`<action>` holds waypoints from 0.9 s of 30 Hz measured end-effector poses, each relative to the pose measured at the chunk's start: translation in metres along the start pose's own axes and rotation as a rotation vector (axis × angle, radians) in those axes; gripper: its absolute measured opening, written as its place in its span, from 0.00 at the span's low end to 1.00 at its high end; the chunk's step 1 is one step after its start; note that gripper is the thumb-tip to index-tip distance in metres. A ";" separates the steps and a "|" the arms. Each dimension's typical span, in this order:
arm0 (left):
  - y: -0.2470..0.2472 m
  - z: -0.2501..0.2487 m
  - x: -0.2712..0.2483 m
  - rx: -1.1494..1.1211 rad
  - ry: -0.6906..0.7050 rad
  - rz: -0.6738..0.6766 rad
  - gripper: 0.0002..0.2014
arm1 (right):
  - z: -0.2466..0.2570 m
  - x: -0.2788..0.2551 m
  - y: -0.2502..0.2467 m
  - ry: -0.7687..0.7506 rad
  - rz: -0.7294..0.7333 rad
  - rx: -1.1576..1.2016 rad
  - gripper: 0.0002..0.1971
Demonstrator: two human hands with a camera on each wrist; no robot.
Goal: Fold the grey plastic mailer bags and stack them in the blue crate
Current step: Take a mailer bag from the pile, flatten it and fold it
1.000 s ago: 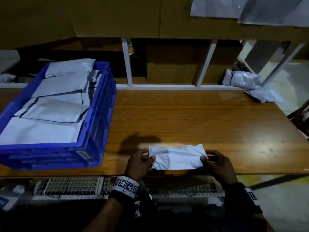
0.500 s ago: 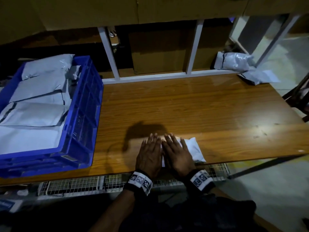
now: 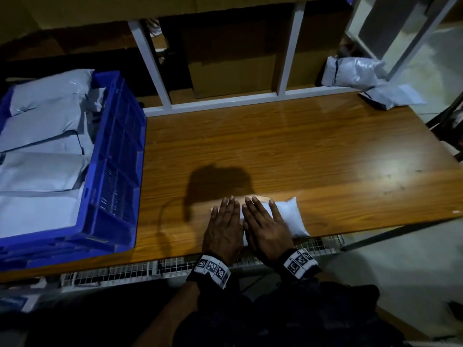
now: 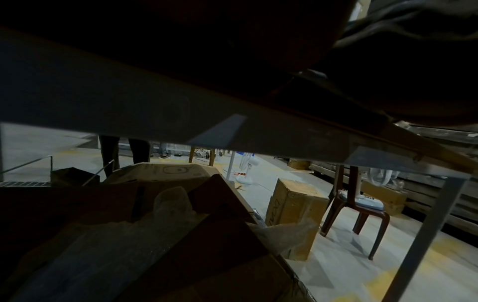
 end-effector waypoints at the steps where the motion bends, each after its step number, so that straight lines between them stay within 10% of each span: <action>1: 0.001 0.001 0.001 0.021 0.006 -0.010 0.30 | 0.000 0.000 0.001 0.003 0.001 -0.004 0.24; 20: -0.002 -0.003 0.006 0.093 -0.023 0.086 0.36 | -0.005 0.000 0.014 -0.002 0.204 -0.086 0.28; 27: -0.012 -0.009 0.003 0.102 -0.068 0.160 0.39 | -0.009 0.002 0.016 -0.035 0.026 0.064 0.23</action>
Point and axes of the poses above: each hand's wrist, its own x-axis towards the middle knuckle, its own y-axis out of the palm, z = x × y, the point moved 2 cm from there along x, towards the middle knuckle, and after that the axes turned 10 degrees about -x, right-handed, at the moved point
